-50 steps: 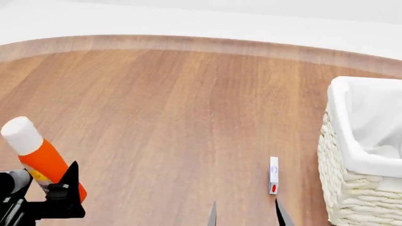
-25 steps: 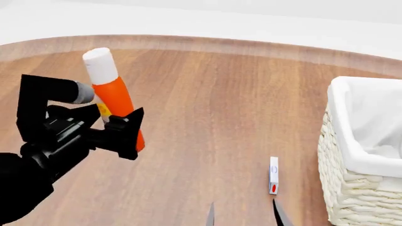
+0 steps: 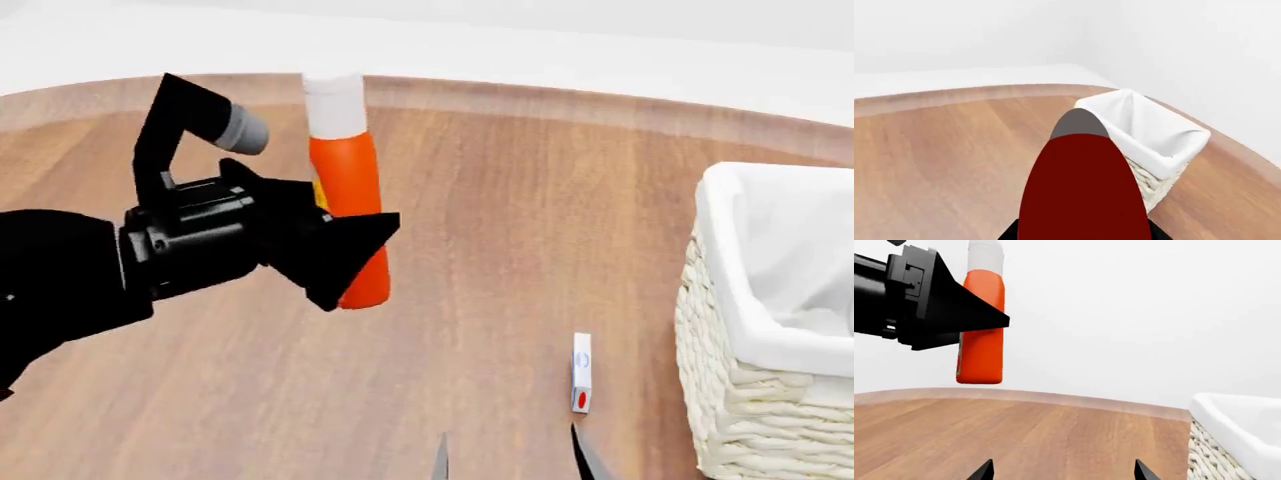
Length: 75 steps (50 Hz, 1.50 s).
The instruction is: Pick up the ketchup, and put it in the basket.
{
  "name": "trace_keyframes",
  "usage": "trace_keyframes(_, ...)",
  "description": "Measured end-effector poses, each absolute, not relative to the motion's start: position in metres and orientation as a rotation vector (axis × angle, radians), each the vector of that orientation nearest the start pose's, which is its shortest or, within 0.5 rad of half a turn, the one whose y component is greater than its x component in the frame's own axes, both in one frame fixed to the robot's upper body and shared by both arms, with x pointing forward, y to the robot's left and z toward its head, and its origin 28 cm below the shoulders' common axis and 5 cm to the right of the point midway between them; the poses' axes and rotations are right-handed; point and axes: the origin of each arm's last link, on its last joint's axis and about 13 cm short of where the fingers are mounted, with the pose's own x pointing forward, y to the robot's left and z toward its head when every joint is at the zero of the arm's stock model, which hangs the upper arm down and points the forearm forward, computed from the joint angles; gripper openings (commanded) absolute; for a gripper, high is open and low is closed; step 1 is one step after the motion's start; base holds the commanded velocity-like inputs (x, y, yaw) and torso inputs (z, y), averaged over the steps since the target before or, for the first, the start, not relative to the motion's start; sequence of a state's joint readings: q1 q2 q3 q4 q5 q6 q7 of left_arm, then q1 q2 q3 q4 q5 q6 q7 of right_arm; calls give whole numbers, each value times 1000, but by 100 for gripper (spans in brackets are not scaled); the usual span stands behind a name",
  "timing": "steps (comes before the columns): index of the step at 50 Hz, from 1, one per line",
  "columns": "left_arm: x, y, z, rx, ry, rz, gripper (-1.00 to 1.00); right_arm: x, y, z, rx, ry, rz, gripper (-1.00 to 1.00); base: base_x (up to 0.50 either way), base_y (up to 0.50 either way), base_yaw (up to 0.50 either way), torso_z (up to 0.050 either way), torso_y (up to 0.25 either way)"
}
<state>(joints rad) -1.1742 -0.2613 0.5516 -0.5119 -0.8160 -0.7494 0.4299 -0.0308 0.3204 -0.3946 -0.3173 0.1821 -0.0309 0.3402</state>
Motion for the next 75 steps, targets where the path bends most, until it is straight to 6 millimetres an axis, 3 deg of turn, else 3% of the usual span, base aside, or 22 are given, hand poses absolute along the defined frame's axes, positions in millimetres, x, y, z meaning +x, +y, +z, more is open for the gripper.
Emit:
trace_keyframes(15, 390, 203, 197, -36, 397, -1070, -100, 188, -77, 58, -27, -202, 131, 100, 0, 0, 0, 0, 1)
trace_keyframes(31, 398, 210, 186, -41, 433, -1140, -100, 190, -81, 66, -20, -177, 123, 100, 0, 0, 0, 0, 1)
trace_keyframes(61, 397, 215, 171, -56, 444, -1179, -100, 176, -82, 169, 40, -82, 209, 100, 0, 0, 0, 0, 0)
trace_keyframes(75, 395, 214, 169, -54, 447, -1192, -100, 184, -72, 199, 40, -118, 295, 100, 0, 0, 0, 0, 0)
